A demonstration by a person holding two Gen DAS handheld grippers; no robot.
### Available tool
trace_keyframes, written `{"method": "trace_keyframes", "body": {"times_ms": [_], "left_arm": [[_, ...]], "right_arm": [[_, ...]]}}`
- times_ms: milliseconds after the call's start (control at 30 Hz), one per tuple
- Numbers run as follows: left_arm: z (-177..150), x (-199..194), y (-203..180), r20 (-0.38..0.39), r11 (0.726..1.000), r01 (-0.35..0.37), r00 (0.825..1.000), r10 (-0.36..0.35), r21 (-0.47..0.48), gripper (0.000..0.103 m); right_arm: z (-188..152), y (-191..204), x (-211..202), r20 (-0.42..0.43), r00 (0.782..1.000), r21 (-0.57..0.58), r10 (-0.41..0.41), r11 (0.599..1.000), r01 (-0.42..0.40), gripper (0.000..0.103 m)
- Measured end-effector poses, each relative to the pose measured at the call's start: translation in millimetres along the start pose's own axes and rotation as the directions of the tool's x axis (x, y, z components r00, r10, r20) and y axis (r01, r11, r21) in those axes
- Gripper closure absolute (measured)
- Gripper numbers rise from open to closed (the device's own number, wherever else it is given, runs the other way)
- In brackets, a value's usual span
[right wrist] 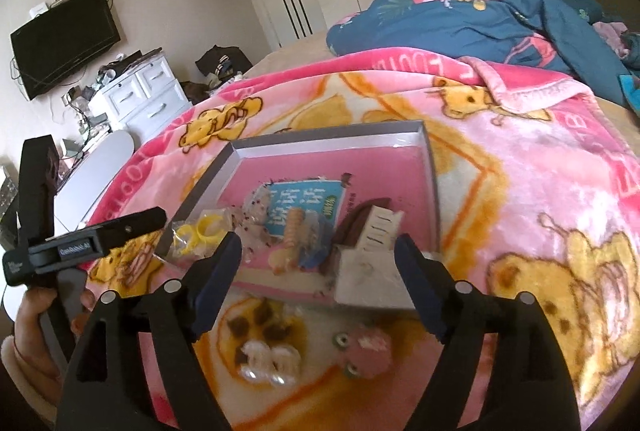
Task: Organize jewelry
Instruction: 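Carry the yellow rings bag with the left tool into the box while the right tool drops the packet there, then grasp the pearl earrings with the left tool while the right tool grasps the pink round charm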
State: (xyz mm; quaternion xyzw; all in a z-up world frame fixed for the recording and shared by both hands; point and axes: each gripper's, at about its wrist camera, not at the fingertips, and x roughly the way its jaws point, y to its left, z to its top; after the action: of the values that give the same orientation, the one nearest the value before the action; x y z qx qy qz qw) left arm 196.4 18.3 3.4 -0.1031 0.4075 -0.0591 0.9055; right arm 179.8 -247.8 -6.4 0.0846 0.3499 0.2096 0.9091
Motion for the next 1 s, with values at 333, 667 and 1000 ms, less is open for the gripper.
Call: {"method": "trace_keyframes", "body": {"times_ms": [333,667,1000], "left_arm": [[-21,-19,-19,-0.018,0.998,0.054,0.998,-0.054,0.038,0.013],[-55,-11,-51,-0.110,0.983,0.116,0.989,-0.100,0.146,0.013],[-82,9,-81,-0.196,0.948,0.181,0.972,-0.131,0.263,0.013]], "right_arm": [[-23,-19,-17,-0.031,0.999,-0.001,-0.026,1.000,0.026,0.025],[-45,-33,-12,-0.112,0.994,0.011,-0.002,1.000,0.004,0.025],[-57,-40,23,-0.231,0.968,0.069,0.102,0.994,-0.088,0.049]]}}
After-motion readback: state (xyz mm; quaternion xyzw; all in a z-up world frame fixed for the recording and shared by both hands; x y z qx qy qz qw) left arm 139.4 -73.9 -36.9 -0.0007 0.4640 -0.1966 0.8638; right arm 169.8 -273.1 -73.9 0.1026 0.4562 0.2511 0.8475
